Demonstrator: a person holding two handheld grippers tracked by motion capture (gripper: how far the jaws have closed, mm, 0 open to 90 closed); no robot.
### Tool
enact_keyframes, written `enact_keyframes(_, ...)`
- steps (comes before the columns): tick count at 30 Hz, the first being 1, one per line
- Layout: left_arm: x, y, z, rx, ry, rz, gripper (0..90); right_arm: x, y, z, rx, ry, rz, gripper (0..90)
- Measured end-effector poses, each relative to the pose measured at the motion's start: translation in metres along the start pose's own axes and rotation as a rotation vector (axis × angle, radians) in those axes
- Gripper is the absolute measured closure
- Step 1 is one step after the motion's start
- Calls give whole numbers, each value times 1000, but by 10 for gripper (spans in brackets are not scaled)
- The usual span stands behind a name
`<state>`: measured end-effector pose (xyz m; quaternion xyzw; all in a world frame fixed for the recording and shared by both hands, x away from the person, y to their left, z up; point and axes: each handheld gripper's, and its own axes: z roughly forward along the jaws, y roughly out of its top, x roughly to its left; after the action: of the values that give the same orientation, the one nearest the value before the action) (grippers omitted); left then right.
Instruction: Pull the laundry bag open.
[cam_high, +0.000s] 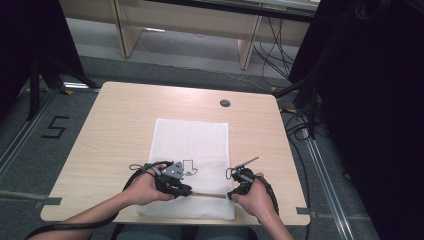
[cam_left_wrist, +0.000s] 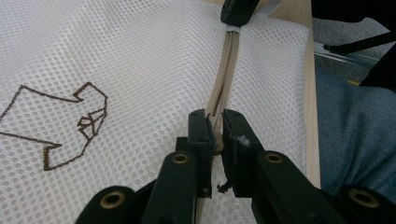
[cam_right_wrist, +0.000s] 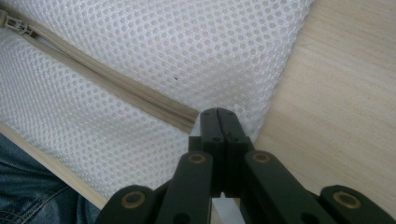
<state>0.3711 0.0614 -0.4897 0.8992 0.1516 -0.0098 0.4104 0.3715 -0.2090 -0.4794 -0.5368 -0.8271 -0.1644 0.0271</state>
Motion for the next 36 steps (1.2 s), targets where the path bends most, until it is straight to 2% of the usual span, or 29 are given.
enact_keyframes(6,2,0,-3,7,-1,1,817,-2,1,-1,17,21,-13,900)
enact_keyframes(11,2,1,-3,1,-7,-2,818,-2,0,-1,17,16,-9,900)
enact_keyframes(19,1,0,-6,11,-8,23,818,-1,0,-2,16,10,-13,900)
enact_keyframes(20,2,0,-7,14,-11,21,818,-1,0,-2,16,10,-13,900)
enact_keyframes(21,4,-2,-10,-2,-15,0,818,-1,0,-1,16,11,-11,900)
enact_keyframes(24,3,-3,-11,-11,-19,-1,818,-1,0,-2,18,9,-11,900)
enact_keyframes(26,2,-3,-11,-2,-8,7,817,-1,1,-1,16,4,-18,900)
enact_keyframes(29,4,-3,-11,-4,-20,22,817,0,1,-1,17,6,-10,900)
enact_keyframes(30,4,-3,-11,-9,-21,15,818,0,0,0,0,8,-9,900)
enact_keyframes(31,4,-3,-12,-1,-20,22,818,-1,1,-1,15,10,-16,900)
enact_keyframes(32,3,-3,-11,-3,-20,7,817,-1,0,-1,15,12,-10,900)
enact_keyframes(34,3,-4,-13,9,-16,24,818,-2,0,-1,13,14,-13,900)
enact_keyframes(35,3,-4,-13,9,-16,24,818,-2,0,-1,13,14,-13,900)
enact_keyframes(36,4,-4,-14,-2,-22,4,818,-2,0,-1,16,19,-16,900)
